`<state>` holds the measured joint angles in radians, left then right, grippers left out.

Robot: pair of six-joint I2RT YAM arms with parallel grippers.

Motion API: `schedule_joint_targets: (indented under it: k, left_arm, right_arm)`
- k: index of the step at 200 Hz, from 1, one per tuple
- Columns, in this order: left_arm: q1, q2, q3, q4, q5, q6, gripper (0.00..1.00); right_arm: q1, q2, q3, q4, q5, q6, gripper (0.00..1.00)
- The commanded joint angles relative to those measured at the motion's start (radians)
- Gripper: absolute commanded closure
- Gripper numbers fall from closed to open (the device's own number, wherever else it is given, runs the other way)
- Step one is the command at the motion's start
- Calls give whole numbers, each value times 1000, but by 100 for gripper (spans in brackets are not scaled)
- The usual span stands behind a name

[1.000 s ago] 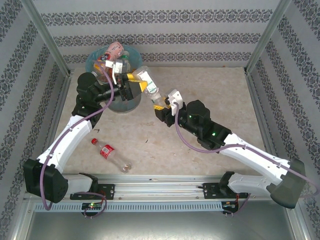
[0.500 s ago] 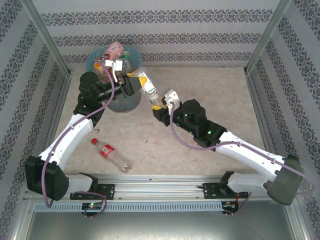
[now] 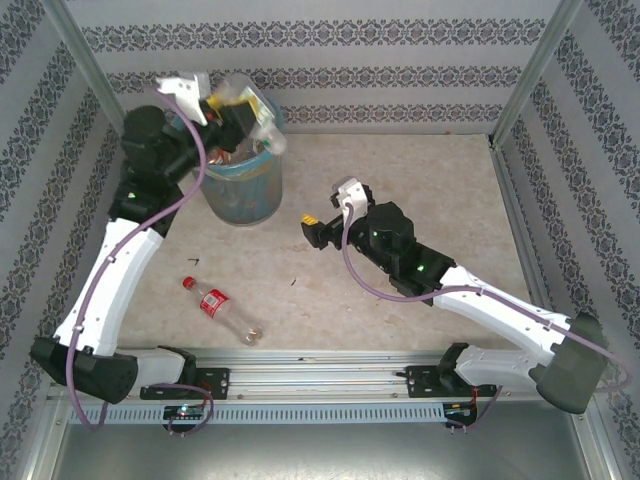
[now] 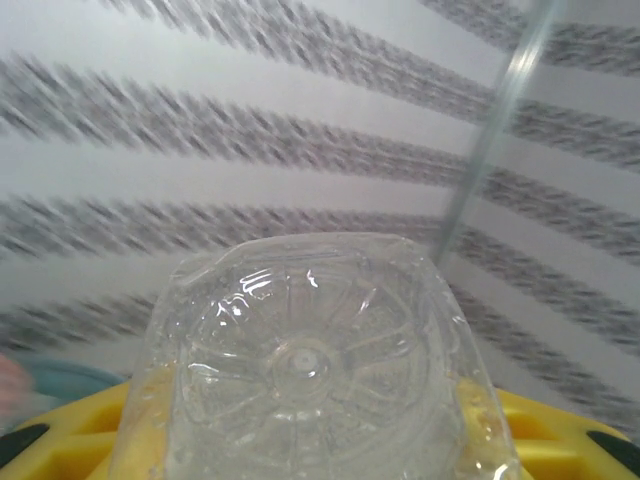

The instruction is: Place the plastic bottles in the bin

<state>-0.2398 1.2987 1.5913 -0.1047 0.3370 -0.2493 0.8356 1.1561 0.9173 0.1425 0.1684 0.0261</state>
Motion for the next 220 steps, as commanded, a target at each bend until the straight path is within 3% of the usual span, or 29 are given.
schedule_joint_targets:
  k: [1,58,87,128,220]
  left_arm:
    - [15,105,194,-286,-245,274,63]
    - [18,510,767,-734,-332,441,63]
    - [-4,677,988,-896,-447,543,62]
    - [-42,749,983,-900,-641,671,62]
    - [-65,880,977,-955,-767,766,48]
  right_arm:
    - [-16,-30,-18,29,13,-2,2]
    - [-34,-99,-54,15,5,-6,2]
    - [-39,-140,-81,5,10,6,2]
    - [-44,-168,-107,0,14,30,2]
    - [-44,-150,-110,-3,-12,92,2]
